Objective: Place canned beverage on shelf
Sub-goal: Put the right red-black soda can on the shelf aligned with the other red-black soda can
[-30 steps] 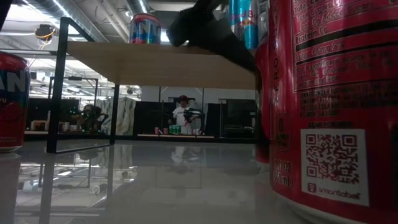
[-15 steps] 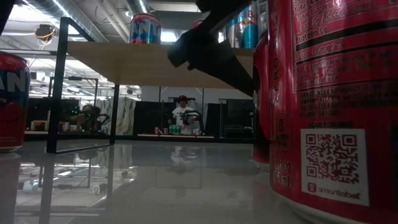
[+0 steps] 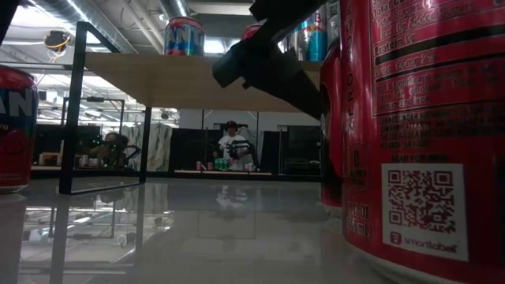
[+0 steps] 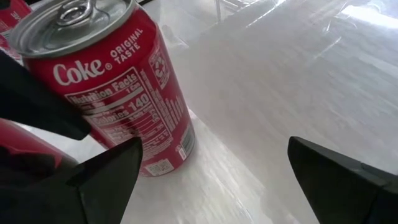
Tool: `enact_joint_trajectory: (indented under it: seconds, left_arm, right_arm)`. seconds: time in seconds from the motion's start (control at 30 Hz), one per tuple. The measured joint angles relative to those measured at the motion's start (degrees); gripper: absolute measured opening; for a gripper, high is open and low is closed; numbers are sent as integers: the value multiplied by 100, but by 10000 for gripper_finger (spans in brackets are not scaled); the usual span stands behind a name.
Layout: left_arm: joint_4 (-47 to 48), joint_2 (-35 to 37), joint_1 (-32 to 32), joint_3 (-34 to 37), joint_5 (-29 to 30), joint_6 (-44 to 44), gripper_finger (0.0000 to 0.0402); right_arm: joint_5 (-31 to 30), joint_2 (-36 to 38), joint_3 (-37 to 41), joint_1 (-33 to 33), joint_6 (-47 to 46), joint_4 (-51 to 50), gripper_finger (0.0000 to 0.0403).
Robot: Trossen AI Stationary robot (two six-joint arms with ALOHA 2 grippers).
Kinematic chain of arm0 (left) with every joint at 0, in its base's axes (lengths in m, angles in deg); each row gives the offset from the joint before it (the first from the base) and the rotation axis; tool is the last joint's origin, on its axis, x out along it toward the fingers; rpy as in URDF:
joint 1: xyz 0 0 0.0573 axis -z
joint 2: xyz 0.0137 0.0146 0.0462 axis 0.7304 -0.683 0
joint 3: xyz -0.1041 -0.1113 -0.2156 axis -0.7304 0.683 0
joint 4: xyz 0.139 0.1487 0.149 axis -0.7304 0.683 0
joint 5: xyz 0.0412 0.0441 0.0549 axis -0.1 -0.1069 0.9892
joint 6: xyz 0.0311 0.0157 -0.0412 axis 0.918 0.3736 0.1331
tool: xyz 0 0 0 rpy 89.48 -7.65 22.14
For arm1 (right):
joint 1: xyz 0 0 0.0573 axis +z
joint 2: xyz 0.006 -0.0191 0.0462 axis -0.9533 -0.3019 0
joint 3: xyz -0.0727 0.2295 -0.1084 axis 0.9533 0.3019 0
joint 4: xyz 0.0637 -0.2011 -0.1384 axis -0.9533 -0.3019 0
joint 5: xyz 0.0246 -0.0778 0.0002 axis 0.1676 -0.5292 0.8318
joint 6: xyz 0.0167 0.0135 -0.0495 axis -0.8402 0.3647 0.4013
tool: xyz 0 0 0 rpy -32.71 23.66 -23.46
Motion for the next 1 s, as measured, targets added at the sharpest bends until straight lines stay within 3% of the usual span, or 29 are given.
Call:
enact_joint_trajectory:
  seconds: [0.17, 0.5, 0.7, 1.0]
  left_arm:
    - [2, 0, 0, 0, 55, 0, 304]
    - [46, 13, -2, -38, 40, -113, 303]
    - [207, 17, 31, -513, -102, 33, 303]
    - [1519, 24, 100, -1617, -78, 43, 303]
  right_arm:
    - [4, 1, 0, 2, 2, -21, 392]
    - [416, 1, 0, 9, 0, -221, 392]
    - [565, 3, 0, 9, 6, -219, 392]
    - [558, 80, -2, 242, 7, -255, 392]
